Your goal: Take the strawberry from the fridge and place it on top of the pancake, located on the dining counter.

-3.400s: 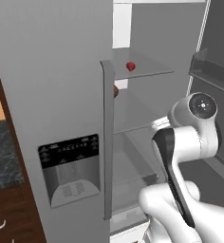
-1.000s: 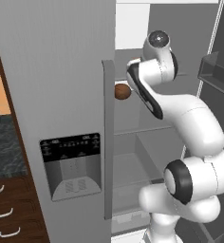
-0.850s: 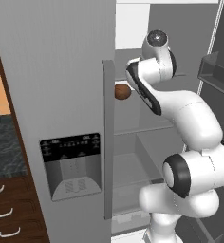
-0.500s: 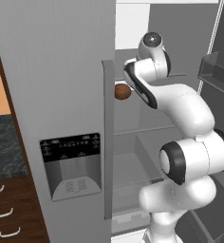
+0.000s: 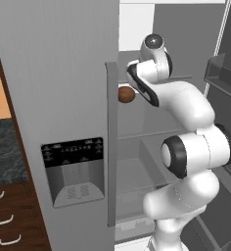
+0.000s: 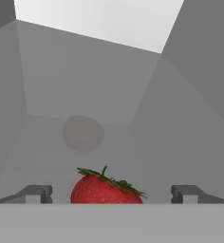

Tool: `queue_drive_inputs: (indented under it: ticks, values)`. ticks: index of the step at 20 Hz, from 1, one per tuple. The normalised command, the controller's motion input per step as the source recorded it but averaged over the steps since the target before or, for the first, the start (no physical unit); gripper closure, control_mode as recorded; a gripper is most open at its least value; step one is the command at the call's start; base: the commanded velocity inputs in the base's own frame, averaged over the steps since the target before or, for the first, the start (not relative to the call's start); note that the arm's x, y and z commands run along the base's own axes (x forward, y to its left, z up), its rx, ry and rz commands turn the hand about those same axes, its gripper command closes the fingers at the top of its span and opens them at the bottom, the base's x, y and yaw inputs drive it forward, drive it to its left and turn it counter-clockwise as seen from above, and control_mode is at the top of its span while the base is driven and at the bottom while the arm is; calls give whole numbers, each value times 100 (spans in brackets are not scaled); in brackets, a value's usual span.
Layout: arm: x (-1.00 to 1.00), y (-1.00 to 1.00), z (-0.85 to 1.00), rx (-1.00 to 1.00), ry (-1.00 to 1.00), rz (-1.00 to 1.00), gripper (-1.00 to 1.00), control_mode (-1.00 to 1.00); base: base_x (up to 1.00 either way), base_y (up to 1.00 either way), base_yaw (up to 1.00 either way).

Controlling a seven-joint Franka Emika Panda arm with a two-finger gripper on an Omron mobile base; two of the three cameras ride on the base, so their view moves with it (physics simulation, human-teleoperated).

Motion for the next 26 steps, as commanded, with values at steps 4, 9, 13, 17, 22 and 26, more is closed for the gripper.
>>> queue_drive_inputs:
  ticks: [4, 9, 13, 17, 22, 26]
  values:
    - [7, -17, -8, 0, 0, 0, -100, -100, 0, 0, 0]
    - [25, -2, -16, 0, 0, 0, 100, -100, 0, 0, 0]
    - [19, -2, -25, 0, 0, 0, 100, -100, 0, 0, 0]
    - [-14, -34, -11, 0, -1, 0, 100, -100, 0, 0, 0]
    - [-84, -5, 23, 0, -20, 0, 100, -100, 0, 0, 0]
    - [-100, 12, 24, 0, -15, 0, 100, -100, 0, 0, 0]
